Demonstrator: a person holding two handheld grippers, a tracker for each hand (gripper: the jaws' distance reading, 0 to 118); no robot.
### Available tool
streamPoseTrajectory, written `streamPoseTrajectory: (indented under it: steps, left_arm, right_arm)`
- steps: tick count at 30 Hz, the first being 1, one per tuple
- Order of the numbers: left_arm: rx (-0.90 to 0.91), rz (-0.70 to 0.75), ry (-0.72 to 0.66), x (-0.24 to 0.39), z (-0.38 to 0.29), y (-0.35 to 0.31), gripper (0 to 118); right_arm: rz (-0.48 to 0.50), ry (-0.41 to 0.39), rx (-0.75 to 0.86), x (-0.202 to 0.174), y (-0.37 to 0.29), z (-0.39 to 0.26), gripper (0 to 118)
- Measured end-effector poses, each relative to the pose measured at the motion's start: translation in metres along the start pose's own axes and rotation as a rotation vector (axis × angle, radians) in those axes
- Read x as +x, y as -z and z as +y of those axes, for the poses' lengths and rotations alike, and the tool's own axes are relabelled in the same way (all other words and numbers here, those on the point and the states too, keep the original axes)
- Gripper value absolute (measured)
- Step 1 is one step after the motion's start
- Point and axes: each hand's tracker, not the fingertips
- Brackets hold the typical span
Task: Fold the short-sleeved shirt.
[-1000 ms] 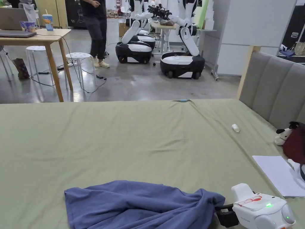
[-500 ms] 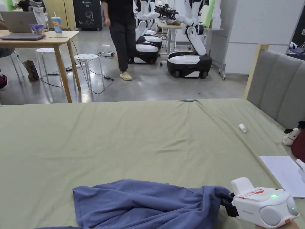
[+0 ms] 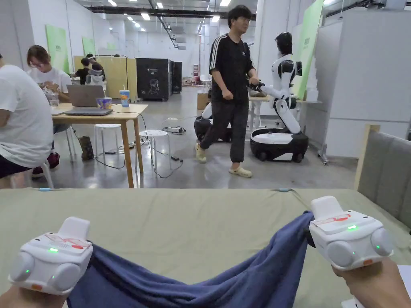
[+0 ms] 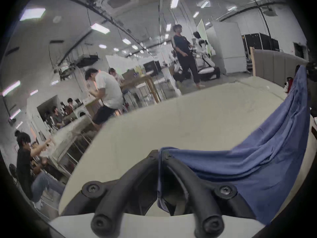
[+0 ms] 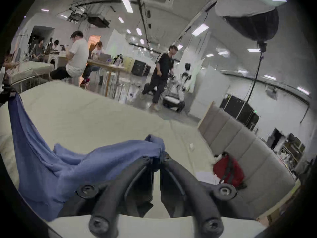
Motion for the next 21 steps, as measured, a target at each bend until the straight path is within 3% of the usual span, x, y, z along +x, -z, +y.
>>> streamPoseTrajectory:
  steps: [9,13,21]
  left_arm:
    - [0.126,0.127,0.052,-0.070,0.103,0.000,0]
    - [0.167,0.197,0.072,-0.094,0.144,0.010,0]
    - [0.228,0.284,0.038,-0.129,0.204,0.057,0]
  right_arm:
    - [-0.103,0.045,0.144,0.016,-0.004,0.099,6]
    - [-0.180,0.007,0.160,0.034,0.015,0.137,6]
    - [-0.281,0.014,0.180,0.065,0.045,0.189,6]
